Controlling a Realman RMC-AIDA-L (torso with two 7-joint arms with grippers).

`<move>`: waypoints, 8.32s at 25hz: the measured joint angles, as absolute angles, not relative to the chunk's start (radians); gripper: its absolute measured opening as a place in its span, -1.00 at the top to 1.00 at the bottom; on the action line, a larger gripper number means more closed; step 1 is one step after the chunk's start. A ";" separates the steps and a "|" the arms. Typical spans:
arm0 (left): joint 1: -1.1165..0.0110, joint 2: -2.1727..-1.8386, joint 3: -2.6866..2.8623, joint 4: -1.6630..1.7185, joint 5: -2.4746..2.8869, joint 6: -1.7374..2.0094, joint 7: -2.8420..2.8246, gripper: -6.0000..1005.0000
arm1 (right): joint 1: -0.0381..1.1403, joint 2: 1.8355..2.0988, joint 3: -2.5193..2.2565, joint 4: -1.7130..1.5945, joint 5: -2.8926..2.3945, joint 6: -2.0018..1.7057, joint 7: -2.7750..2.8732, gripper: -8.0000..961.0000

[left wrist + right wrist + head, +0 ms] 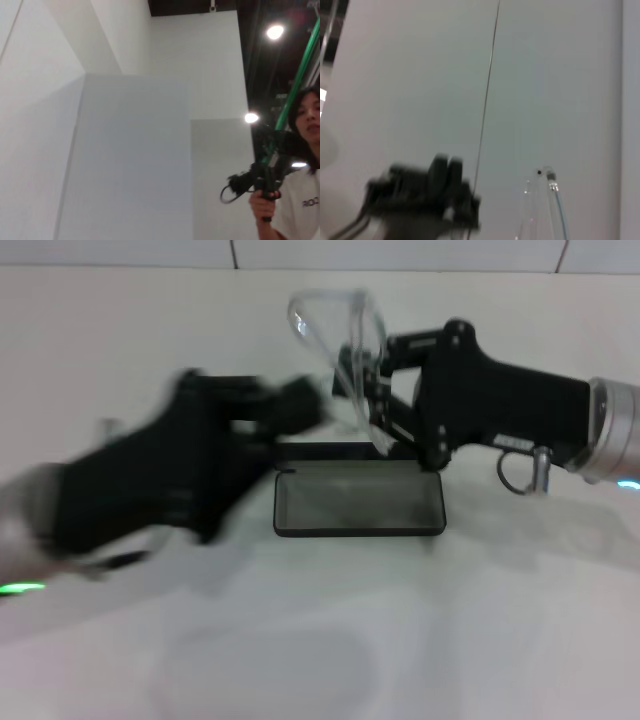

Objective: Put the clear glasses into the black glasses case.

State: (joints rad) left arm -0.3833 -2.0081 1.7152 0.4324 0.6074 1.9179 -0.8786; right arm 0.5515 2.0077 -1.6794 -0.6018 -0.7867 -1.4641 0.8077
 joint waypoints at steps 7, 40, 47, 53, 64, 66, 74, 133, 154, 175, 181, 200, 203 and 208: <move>-0.279 -1.858 1.641 0.433 0.640 1.974 -0.956 0.88 | 0.394 1.975 -1.654 -1.337 -1.521 -1.188 1.443 0.71; -0.209 -1.923 1.438 0.432 0.812 1.991 -0.891 0.88 | 0.778 2.028 -2.034 -1.372 -2.503 -1.118 2.306 0.63; -0.209 -1.927 1.436 0.426 0.812 1.991 -0.887 0.88 | 0.774 2.028 -2.079 -1.338 -2.523 -1.046 2.304 0.61; -0.205 -1.930 1.436 0.425 0.811 1.991 -0.885 0.88 | 0.773 2.028 -2.100 -1.319 -2.539 -1.009 2.304 0.60; -0.200 -1.931 1.436 0.425 0.811 1.991 -0.884 0.88 | 0.747 2.028 -2.103 -1.345 -2.566 -1.004 2.305 0.57; -0.200 -1.931 1.436 0.425 0.811 1.991 -0.884 0.88 | 0.747 2.028 -2.103 -1.345 -2.569 -1.002 2.306 0.57; -0.198 -1.933 1.436 0.425 0.810 1.991 -0.884 0.88 | 0.747 2.028 -2.099 -1.345 -2.570 -1.008 2.311 0.55; -0.533 -1.906 1.214 0.500 1.238 1.708 -1.251 0.70 | 0.008 2.015 -1.229 -1.658 -1.671 -1.536 1.830 0.25; -0.787 -2.030 1.211 0.511 1.729 1.285 -1.460 0.63 | 0.039 2.010 -0.753 -0.947 -1.477 -1.892 1.425 0.25; -0.774 -2.076 1.213 0.502 1.849 1.250 -1.495 0.61 | 0.069 2.009 -0.754 -0.883 -1.486 -1.899 1.385 0.26; -0.755 -2.087 1.216 0.503 1.868 1.279 -1.494 0.61 | 0.069 2.010 -0.753 -0.868 -1.486 -1.901 1.372 0.26; -0.703 -2.092 1.216 0.512 1.842 1.334 -1.446 0.59 | 0.107 2.009 -0.765 -0.852 -1.496 -1.893 1.358 0.24; -0.682 -2.092 1.214 0.594 1.801 1.432 -1.441 0.59 | 0.102 2.010 -0.764 -0.851 -1.499 -1.896 1.357 0.24; -0.534 -2.087 1.211 0.870 1.596 1.673 -1.472 0.58 | 0.117 2.010 -0.786 -0.860 -1.565 -1.918 1.340 0.24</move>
